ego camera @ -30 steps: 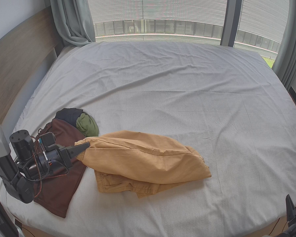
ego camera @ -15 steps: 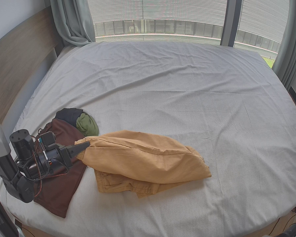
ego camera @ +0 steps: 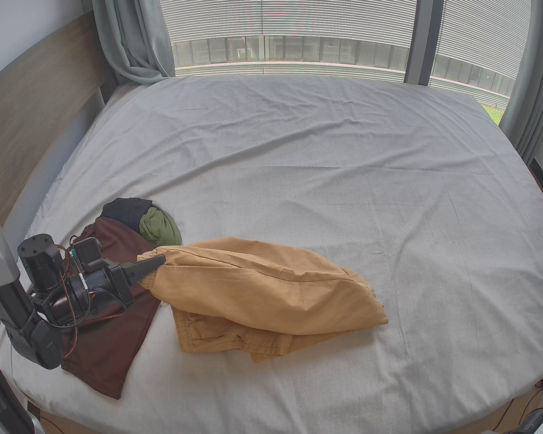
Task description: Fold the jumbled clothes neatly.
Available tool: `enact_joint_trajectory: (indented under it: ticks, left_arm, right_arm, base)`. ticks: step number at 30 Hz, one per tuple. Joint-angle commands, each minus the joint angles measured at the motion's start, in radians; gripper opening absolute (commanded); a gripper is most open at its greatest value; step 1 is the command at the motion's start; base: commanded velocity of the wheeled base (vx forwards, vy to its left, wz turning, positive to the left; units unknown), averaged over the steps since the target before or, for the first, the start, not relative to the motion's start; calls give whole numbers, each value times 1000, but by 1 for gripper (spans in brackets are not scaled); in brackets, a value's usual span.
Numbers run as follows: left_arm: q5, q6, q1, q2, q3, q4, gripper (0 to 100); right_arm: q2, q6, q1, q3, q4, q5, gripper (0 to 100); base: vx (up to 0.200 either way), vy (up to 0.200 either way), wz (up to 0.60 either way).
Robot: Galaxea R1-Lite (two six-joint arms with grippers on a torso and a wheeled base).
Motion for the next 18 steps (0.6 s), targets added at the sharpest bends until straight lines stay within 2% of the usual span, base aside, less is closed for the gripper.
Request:
enact_joint_trajectory:
  ticks: [1, 7, 15, 16, 18]
  left_arm:
    - [1, -1, 8, -4, -21, -2, 0]
    - [0, -1, 7, -5, -21, -2, 0]
    - [0, -1, 5, -13, -19, -2, 0]
    - [0, -1, 7, -13, -16, -2, 0]
    - [0, -1, 7, -13, -19, -2, 0]
  right_arm:
    - [261, 10, 31, -9, -111, 59, 100]
    - [445, 4, 31, -81, -281, 87, 100]
    - [550, 7, 34, -107, -330, 95, 100]
    - [620, 7, 26, -102, -389, 116, 100]
    - [634, 7, 26, -99, -398, 121, 100]
  base:
    - [0, 0, 0]
    - [0, 0, 0]
    - [0, 0, 0]
    - [0, 0, 0]
    - [0, 0, 0]
